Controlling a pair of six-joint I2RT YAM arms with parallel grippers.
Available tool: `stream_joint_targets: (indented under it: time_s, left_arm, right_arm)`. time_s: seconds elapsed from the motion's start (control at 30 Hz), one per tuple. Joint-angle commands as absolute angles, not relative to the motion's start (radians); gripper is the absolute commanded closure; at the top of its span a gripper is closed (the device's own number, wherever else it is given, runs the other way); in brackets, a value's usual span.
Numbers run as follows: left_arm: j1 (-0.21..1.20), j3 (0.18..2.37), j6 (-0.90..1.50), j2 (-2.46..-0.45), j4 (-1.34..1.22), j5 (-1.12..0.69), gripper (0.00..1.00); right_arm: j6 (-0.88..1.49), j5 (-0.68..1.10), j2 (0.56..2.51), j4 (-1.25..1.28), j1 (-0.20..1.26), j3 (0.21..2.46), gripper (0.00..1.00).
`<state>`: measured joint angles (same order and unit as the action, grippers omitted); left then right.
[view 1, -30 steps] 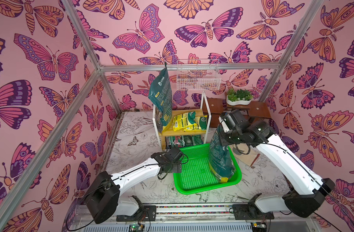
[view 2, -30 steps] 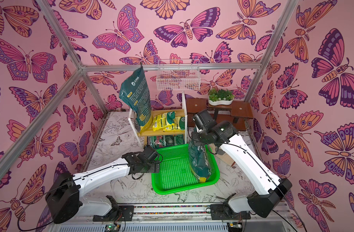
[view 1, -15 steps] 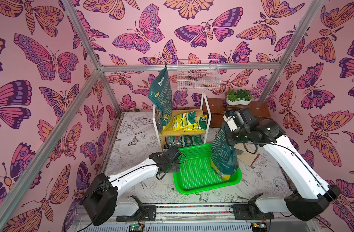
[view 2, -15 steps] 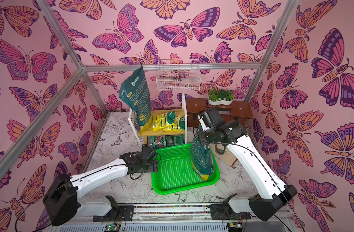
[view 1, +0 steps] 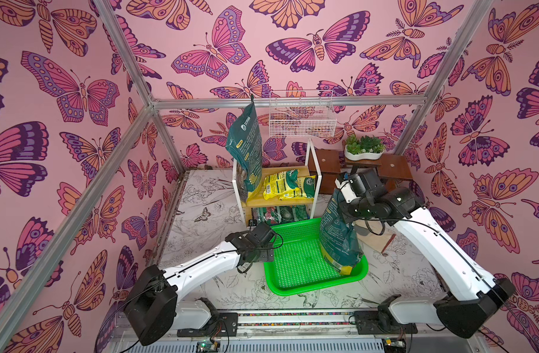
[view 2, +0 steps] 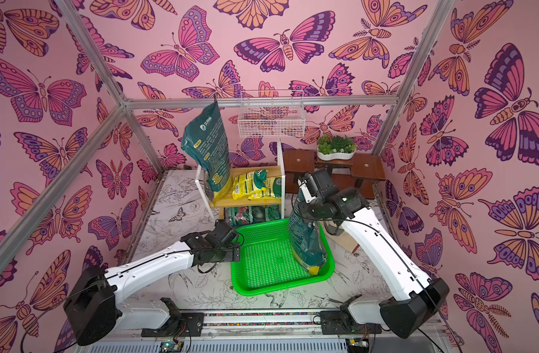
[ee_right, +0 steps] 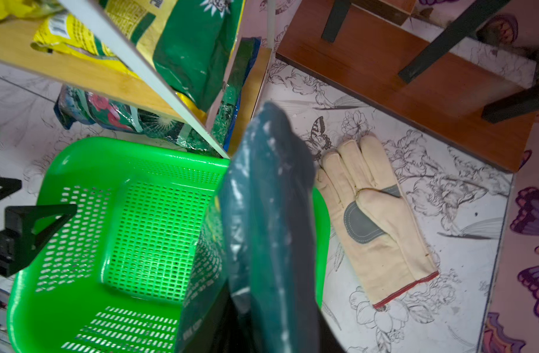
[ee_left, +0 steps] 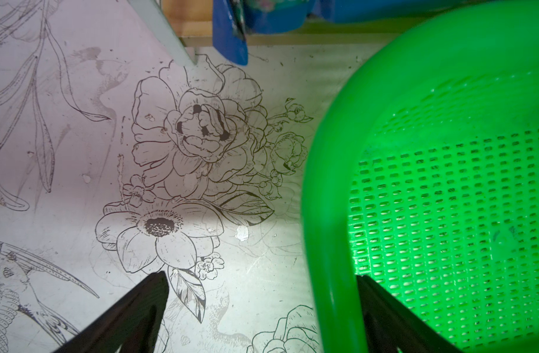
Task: Take down the fertilizer bag from the shelf
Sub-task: Place the fertilizer bag in the storage box, then pick up the fertilizer bag from the shelf.
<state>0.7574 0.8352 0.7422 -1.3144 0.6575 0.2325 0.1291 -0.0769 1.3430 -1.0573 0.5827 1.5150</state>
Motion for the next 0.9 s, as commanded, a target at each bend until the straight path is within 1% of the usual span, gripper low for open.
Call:
stream_joint_targets:
  time_s: [0.0, 0.03, 0.1, 0.13, 0.27, 0.4, 0.53, 0.63, 0.73, 0.87]
  left_arm:
    - [0.749, 0.851, 0.744, -1.288, 0.692, 0.25, 0.0]
    - [0.749, 0.856, 0.744, -1.283, 0.693, 0.249, 0.0]
    - [0.749, 0.87, 0.738, -1.282, 0.693, 0.247, 0.0]
    - [0.749, 0.879, 0.731, -1.246, 0.694, 0.245, 0.0]
    - [0.749, 0.914, 0.713, -1.212, 0.697, 0.245, 0.0]
    - [0.749, 0.952, 0.7, -1.156, 0.709, 0.26, 0.0]
    - [0.748, 0.987, 0.665, -1.08, 0.711, 0.279, 0.0]
    - [0.749, 0.995, 0.631, -0.999, 0.711, 0.336, 0.0]
    - [0.744, 0.98, 0.613, -0.915, 0.715, 0.434, 0.0]
    - [0.711, 0.997, 0.57, -0.835, 0.706, 0.498, 0.0]
  right_arm:
    - [0.14, -0.056, 1.331, -1.059, 0.576, 1.531, 0.42]
    - [0.142, -0.052, 1.325, -1.055, 0.576, 1.548, 0.35]
    - [0.145, -0.037, 1.319, -1.05, 0.577, 1.584, 0.29]
    - [0.149, -0.024, 1.317, -1.048, 0.577, 1.604, 0.28]
    - [0.163, 0.023, 1.312, -1.041, 0.577, 1.66, 0.24]
    - [0.154, -0.008, 1.317, -1.056, 0.576, 1.716, 0.2]
    - [0.133, -0.067, 1.343, -1.076, 0.578, 1.802, 0.19]
    - [0.137, -0.042, 1.379, -1.066, 0.589, 1.89, 0.18]
    - [0.129, -0.055, 1.433, -1.045, 0.663, 1.983, 0.18]
    - [0.112, -0.087, 1.52, -1.009, 0.765, 2.095, 0.18]
